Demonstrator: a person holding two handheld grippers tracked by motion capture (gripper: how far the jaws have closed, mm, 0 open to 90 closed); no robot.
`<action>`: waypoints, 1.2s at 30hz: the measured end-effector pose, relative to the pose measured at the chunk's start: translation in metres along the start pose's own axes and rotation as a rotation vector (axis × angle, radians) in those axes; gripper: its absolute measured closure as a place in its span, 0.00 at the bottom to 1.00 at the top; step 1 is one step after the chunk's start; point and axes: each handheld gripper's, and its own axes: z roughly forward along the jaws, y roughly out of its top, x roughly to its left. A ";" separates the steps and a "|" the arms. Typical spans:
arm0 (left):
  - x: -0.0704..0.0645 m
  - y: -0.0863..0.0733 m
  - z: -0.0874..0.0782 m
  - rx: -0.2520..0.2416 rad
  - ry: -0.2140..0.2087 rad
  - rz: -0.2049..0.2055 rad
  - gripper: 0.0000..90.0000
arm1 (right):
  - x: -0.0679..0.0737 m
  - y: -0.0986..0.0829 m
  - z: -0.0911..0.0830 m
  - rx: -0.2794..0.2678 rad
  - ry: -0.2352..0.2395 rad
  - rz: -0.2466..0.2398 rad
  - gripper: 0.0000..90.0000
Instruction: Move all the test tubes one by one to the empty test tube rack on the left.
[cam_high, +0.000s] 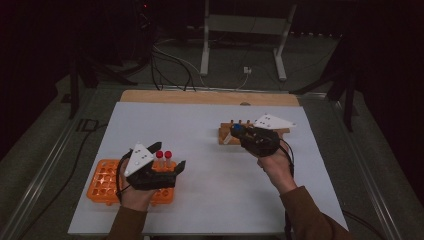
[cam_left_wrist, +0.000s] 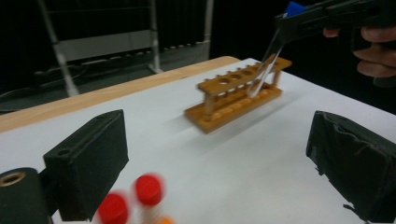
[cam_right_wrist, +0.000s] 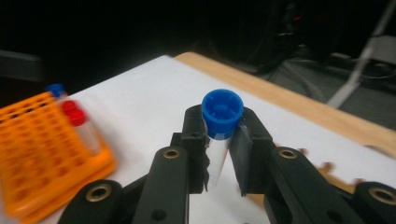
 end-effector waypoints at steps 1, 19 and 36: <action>-0.003 0.002 0.005 0.006 -0.010 0.007 0.08 | 0.004 0.000 0.000 0.006 0.015 0.002 0.85; -0.041 0.007 0.051 0.115 -0.110 0.126 0.48 | 0.057 0.000 0.008 0.109 0.249 -0.025 0.85; -0.036 0.003 0.052 0.132 -0.151 0.113 0.86 | 0.051 -0.004 0.000 0.069 0.289 -0.013 0.50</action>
